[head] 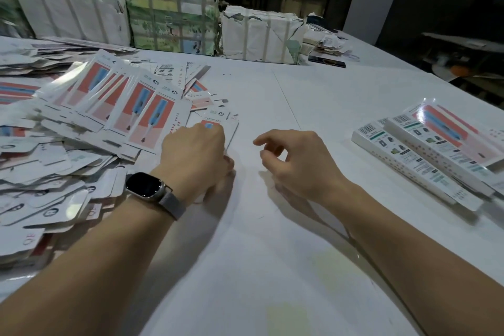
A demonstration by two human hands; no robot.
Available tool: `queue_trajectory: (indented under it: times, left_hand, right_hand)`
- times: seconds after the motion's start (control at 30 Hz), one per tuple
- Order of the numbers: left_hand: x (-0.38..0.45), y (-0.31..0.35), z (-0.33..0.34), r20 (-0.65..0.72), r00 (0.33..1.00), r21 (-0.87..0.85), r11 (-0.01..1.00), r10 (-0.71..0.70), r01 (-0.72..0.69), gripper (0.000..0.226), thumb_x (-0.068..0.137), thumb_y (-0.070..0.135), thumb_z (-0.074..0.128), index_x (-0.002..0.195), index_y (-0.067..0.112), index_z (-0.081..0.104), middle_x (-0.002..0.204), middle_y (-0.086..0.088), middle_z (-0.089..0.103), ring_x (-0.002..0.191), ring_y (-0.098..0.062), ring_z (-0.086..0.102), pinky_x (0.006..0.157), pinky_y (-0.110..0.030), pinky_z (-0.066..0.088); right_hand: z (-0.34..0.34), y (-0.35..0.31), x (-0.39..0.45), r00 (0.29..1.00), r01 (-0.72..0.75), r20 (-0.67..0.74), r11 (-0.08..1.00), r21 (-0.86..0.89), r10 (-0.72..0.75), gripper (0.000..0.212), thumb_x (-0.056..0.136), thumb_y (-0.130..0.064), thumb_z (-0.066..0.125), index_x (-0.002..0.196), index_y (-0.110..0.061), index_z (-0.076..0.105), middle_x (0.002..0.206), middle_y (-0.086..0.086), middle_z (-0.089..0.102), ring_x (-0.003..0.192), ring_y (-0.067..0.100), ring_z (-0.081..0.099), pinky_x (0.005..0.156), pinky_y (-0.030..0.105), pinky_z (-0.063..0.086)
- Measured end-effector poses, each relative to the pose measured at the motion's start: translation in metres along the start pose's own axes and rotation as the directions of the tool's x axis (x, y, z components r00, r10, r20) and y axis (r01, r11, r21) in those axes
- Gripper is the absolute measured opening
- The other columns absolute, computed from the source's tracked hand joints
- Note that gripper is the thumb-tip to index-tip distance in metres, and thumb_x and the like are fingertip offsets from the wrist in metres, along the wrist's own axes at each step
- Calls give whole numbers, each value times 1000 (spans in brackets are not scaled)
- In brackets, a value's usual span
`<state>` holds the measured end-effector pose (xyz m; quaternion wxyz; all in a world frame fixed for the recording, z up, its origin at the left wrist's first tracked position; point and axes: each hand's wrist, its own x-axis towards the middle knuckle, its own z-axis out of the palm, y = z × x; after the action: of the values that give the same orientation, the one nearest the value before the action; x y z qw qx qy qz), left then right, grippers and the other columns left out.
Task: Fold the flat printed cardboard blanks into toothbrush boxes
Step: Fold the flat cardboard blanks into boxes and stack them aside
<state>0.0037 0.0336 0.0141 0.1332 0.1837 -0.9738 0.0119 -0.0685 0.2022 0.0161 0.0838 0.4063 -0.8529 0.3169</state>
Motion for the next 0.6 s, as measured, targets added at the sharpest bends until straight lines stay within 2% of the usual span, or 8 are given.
queue_trajectory:
  times: [0.1, 0.17, 0.27, 0.3, 0.37, 0.43, 0.5, 0.6]
  left_hand:
    - [1, 0, -5, -68, 996, -68, 995, 65, -69, 28, 97, 37, 48, 114, 15, 50, 74, -1, 46, 67, -26, 54, 57, -32, 45]
    - [0, -3, -10, -163, 984, -157, 982, 76, -102, 32, 98, 32, 44, 126, 17, 44, 72, -4, 52, 64, -29, 56, 56, -36, 50]
    - [-1, -3, -17, -351, 935, -381, 903, 58, -199, 51, 94, 21, 46, 144, 21, 37, 78, -10, 62, 68, -34, 60, 55, -38, 48]
    - [-2, 0, -20, -360, 932, -502, 834, 40, -230, 52, 94, 18, 50, 144, 24, 38, 88, -8, 69, 71, -29, 64, 53, -36, 51]
    - [-5, 7, -25, -230, 973, -766, 609, 37, -204, 49, 92, 16, 56, 137, 32, 46, 98, 12, 74, 78, -15, 71, 58, -25, 58]
    - [-10, 13, -27, -31, 994, -931, 359, 107, -68, 42, 88, 14, 57, 122, 37, 52, 93, 13, 76, 80, -10, 74, 64, -34, 62]
    - [-15, 19, -27, 110, 970, -979, 191, 217, 68, 36, 87, 8, 53, 111, 34, 50, 94, 6, 77, 83, -14, 74, 69, -39, 61]
    - [-17, 26, -25, 173, 932, -985, 38, 319, 169, 39, 88, -6, 43, 110, 26, 44, 91, -2, 74, 85, -25, 71, 72, -42, 61]
  right_hand:
    - [1, 1, 0, 999, 26, -42, 1000, 1, -26, 22, 90, -17, 62, 107, -25, 74, 80, -13, 68, 72, 7, 58, 79, 36, 52]
    - [0, 3, 1, 994, 35, -108, 998, 44, -30, 22, 90, -15, 64, 108, -23, 73, 77, -13, 68, 69, 6, 59, 74, 34, 52]
    - [-4, 6, 6, 970, 20, -243, 985, 172, 22, 25, 90, -17, 67, 114, -23, 68, 72, -13, 65, 69, 7, 61, 68, 21, 46]
    - [-6, 7, 8, 958, 12, -282, 974, 228, 54, 29, 90, -19, 67, 118, -24, 65, 71, -12, 64, 68, 5, 61, 67, 16, 44]
    - [-14, 10, 13, 933, -2, -340, 947, 322, 117, 37, 92, -25, 66, 128, -28, 55, 70, -10, 59, 64, 3, 57, 63, 14, 45]
    - [-22, 14, 15, 917, -17, -369, 939, 343, 151, 43, 96, -31, 61, 136, -33, 47, 71, -7, 54, 64, 5, 56, 62, 18, 49]
    - [-28, 18, 16, 915, -30, -371, 945, 327, 157, 41, 98, -32, 59, 137, -33, 48, 66, -8, 50, 62, 6, 55, 59, 18, 49]
    - [-29, 23, 17, 930, -15, -345, 953, 304, 125, 31, 97, -28, 62, 128, -22, 64, 53, -15, 47, 53, 3, 47, 54, 12, 37]
